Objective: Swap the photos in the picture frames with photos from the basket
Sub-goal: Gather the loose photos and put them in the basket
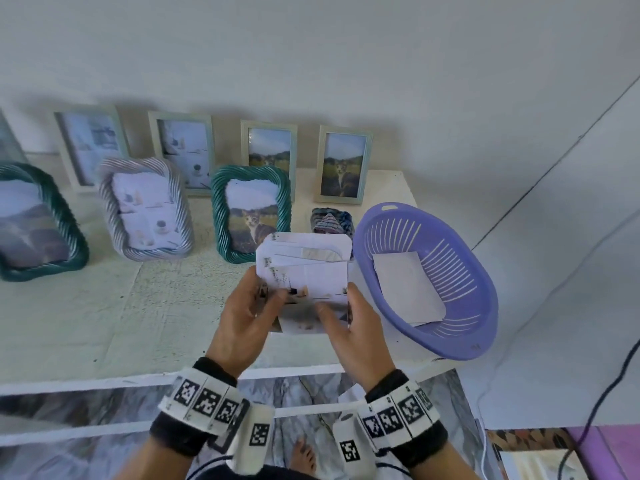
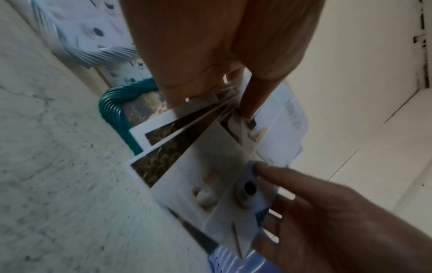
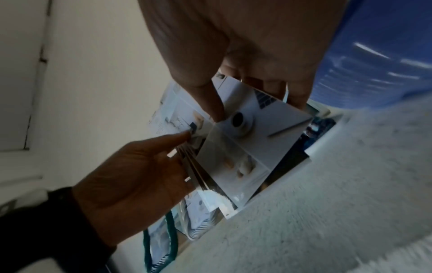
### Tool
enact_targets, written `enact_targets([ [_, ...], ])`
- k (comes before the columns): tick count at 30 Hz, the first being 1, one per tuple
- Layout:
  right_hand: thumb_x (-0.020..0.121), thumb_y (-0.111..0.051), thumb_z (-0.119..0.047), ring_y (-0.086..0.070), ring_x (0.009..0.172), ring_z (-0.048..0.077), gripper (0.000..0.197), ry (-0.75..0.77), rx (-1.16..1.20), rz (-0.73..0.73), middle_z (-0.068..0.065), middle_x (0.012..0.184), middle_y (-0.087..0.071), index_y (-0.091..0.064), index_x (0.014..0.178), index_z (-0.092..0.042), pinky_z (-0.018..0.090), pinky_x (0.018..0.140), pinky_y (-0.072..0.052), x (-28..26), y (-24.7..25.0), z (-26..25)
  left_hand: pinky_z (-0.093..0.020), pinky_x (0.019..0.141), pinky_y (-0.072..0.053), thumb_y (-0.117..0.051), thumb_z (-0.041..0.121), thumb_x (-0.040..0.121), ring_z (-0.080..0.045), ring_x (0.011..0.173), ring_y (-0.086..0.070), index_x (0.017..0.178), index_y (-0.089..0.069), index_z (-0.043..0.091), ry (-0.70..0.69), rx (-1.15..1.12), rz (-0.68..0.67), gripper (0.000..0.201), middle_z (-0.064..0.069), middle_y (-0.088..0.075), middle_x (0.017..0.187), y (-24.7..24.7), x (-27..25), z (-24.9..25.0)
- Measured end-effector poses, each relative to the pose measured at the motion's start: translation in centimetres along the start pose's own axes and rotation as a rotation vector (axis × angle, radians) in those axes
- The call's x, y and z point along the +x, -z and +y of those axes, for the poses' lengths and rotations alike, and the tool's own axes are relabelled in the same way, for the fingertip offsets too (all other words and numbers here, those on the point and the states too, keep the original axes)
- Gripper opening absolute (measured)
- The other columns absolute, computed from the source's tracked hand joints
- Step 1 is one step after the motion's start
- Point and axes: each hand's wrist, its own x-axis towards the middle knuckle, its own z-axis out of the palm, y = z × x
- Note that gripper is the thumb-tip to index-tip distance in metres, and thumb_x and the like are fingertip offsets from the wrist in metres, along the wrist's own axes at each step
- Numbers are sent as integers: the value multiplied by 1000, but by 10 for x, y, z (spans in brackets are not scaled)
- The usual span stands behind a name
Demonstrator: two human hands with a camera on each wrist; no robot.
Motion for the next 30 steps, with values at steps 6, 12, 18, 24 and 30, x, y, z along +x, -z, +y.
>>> enact_targets([
  [6,97,-57,-19,-60,101,-2,33,27,-57,86,-10,112,-63,-47,127,-10,26,83,-52,4,-13,16,-31,77,-54,-48,31,96,-21,98,-63,118,-58,14,-47,48,4,30,1,-67,110,-7,-3,-28],
  [12,92,-48,-1,-61,90,8,28,-49,75,61,-9,103,-63,-40,114,-16,29,78,-53,-3,-29,31,-43,96,-51,-55,30,89,-19,112,-62,124,-55,16,134,-17,13,39,0,-67,116,-17,-10,-48],
  [18,91,-41,-14,-59,95,12,18,-43,10,116,-1,102,-61,-39,104,-27,31,84,-49,1,-39,36,-35,100,-48,-58,52,77,-6,112,-59,133,-46,14,215,18,33,69,6,-63,120,-27,-14,-50],
  [24,94,-43,-12,-61,84,6,18,83,-47,110,-5,96,-63,-43,112,-14,25,71,-51,6,-7,-3,-30,94,-52,-57,40,86,-6,108,-63,125,-52,26,217,-97,-31,42,8,-68,117,-31,5,-19],
  [30,98,-43,-2,-63,84,2,27,-41,-190,146,-8,100,-63,-41,120,-17,14,70,-50,29,103,-40,-27,76,-54,-46,38,100,-13,91,-68,116,-58,23,237,45,-155,25,3,-70,98,-62,32,-12],
])
